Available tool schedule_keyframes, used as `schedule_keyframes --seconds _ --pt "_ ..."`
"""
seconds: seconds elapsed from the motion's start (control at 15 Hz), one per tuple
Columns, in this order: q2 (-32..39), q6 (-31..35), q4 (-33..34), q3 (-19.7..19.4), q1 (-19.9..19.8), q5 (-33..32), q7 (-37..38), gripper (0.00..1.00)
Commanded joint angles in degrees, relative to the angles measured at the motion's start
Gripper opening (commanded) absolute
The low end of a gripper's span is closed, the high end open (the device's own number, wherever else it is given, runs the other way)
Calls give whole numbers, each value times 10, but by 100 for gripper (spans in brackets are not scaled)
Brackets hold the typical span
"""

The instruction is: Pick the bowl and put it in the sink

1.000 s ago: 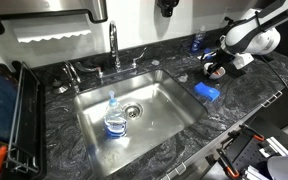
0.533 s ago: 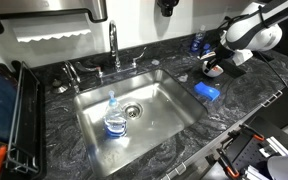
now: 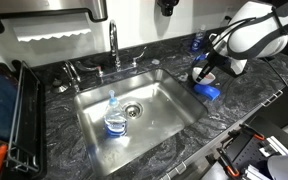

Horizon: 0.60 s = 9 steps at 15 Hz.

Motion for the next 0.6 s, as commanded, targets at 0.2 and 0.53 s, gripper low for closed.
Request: schedule_keyframes --seconds 0.2,0.53 --pt "-76 16 -39 39 124 114 25 2" --pt "-71 83 -43 71 177 77 84 2"
